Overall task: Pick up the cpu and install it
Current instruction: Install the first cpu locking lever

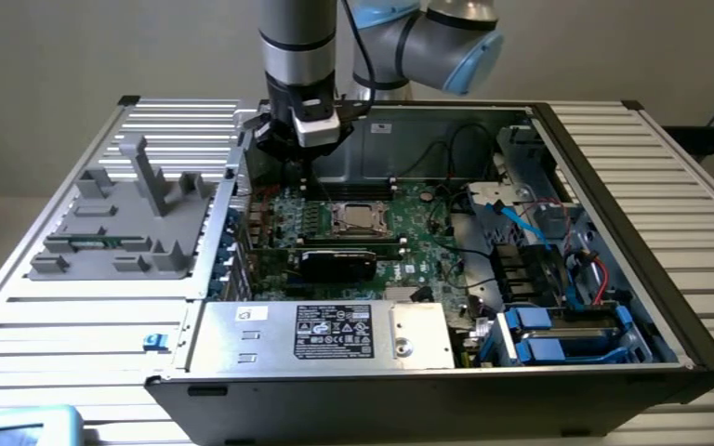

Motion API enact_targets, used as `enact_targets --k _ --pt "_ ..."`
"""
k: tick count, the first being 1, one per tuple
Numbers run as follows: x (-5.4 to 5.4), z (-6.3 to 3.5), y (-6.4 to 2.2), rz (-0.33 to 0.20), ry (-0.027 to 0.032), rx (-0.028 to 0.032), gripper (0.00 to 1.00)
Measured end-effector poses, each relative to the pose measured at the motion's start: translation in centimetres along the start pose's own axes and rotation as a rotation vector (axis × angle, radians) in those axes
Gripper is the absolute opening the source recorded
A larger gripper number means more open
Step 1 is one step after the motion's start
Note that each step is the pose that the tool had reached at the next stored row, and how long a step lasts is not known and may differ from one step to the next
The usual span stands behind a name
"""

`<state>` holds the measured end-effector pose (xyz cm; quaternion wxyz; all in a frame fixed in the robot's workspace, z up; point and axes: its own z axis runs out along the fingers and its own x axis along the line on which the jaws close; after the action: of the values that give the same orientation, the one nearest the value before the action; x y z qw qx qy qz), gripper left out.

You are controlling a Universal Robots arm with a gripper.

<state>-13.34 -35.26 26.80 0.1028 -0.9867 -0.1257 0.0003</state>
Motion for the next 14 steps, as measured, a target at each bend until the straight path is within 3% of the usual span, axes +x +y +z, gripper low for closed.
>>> enact_targets --k 7,14 --pt "0.0 0.72 -0.07 0.003 0.0077 0.0272 0.11" --pt "0.0 1.56 -0.25 0.005 0.0107 0.0406 0.11"
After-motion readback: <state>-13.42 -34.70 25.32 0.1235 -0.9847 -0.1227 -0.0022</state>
